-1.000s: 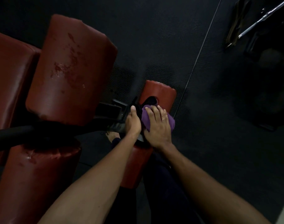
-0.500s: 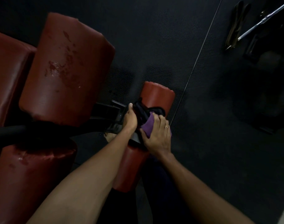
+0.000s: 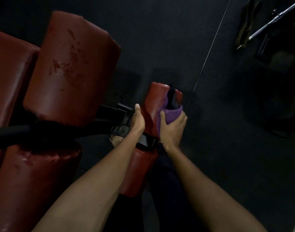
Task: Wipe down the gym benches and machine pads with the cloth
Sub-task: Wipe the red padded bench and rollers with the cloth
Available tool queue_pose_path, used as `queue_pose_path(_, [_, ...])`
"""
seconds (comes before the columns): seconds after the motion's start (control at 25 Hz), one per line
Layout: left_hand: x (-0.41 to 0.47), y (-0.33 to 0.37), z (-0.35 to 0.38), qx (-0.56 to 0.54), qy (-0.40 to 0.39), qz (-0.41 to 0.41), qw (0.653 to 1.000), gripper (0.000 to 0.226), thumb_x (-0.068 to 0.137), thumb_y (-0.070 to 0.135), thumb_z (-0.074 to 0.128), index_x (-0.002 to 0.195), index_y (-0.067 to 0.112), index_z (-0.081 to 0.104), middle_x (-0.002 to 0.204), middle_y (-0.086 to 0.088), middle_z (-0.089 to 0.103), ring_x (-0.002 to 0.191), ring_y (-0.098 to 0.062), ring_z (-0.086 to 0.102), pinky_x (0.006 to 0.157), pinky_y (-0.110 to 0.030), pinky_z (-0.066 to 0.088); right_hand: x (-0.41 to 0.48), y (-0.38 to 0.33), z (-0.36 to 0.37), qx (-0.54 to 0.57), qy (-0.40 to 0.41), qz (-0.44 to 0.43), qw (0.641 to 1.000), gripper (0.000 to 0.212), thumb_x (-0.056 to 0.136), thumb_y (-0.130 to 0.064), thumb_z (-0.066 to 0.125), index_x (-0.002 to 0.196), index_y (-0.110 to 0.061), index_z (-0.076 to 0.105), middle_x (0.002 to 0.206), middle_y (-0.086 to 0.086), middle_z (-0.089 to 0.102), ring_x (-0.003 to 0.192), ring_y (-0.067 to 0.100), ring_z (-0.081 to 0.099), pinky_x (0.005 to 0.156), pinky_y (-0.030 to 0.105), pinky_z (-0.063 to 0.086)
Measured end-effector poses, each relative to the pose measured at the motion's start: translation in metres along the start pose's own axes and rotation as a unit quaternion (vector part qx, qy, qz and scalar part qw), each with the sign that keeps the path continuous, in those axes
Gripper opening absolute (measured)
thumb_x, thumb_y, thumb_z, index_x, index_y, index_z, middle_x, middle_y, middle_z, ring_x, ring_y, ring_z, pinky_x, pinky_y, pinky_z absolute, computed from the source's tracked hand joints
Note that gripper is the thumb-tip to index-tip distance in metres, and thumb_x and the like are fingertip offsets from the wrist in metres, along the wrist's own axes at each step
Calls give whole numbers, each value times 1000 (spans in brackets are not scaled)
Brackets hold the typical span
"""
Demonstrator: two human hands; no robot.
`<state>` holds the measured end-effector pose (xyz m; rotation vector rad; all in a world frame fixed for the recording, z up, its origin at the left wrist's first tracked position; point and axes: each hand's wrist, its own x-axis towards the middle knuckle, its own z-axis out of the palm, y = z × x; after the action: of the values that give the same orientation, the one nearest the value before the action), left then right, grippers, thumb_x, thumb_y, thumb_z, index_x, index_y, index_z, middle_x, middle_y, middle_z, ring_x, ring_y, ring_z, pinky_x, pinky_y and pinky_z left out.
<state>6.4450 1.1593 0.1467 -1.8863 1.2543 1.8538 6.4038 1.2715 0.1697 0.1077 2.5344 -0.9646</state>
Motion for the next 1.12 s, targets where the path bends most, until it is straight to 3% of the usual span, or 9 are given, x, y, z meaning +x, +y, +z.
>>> queue_pose_path(0.12, [-3,1,3,38,17,22,999,73,104,61,19,150,12,44,153,-7,46,140,-25,43,120,-42,28,-44,26,-1,-22,-49,-9,999,86,85,-73,57,149,-24,28,137,0,39,128,23,48,100,54,49])
queue_pose_path(0.28, [-28,-8,24,144,82,153,974,51,109,37,28,158,22,27,165,-1,26,152,-18,21,125,-39,12,-10,-1,1,-26,-18,-53,998,76,91,-61,62,145,-15,35,136,5,40,124,17,41,100,48,49])
queue_pose_path(0.4, [-28,-10,32,194,103,159,963,54,109,41,25,160,23,20,166,1,21,153,-16,16,125,-38,7,42,-17,0,19,19,-32,999,75,92,-63,60,145,-15,38,138,6,41,126,22,44,100,47,48])
queue_pose_path(0.52, [-5,-6,28,221,96,131,962,57,107,50,20,159,27,25,163,-1,31,149,-21,29,122,-40,19,64,-4,2,90,52,39,994,78,91,-67,57,148,-17,38,143,6,45,132,27,49,108,48,45])
queue_pose_path(0.64, [33,4,12,172,23,33,984,71,103,63,14,149,20,47,147,-10,53,135,-30,49,115,-43,35,30,19,3,117,31,106,987,82,90,-68,57,151,-16,36,146,7,45,134,28,49,114,40,40])
queue_pose_path(0.8, [30,3,11,146,14,32,989,71,103,61,15,144,16,51,143,-12,56,133,-30,51,114,-43,36,-28,28,-6,22,-22,-42,999,82,85,-64,64,143,-10,42,131,6,47,123,19,47,102,29,39])
queue_pose_path(0.92, [-9,-4,23,144,54,74,985,73,102,62,11,150,18,44,154,-6,45,142,-26,41,119,-45,28,-10,1,-3,-122,-20,-169,978,68,84,-53,65,134,-10,49,123,11,50,118,29,45,105,42,40])
queue_pose_path(1.04, [-21,-7,25,135,54,107,984,69,103,60,11,157,21,31,163,0,31,150,-18,28,123,-44,19,35,-31,3,-164,14,-186,969,66,87,-53,67,134,-10,50,132,13,49,128,33,44,113,48,37])
queue_pose_path(1.12, [-10,-3,20,128,28,101,986,74,101,66,11,158,23,30,162,1,32,149,-18,29,123,-44,21,50,-37,6,-133,38,-188,972,64,91,-53,65,136,-11,47,142,10,43,133,29,43,112,45,41])
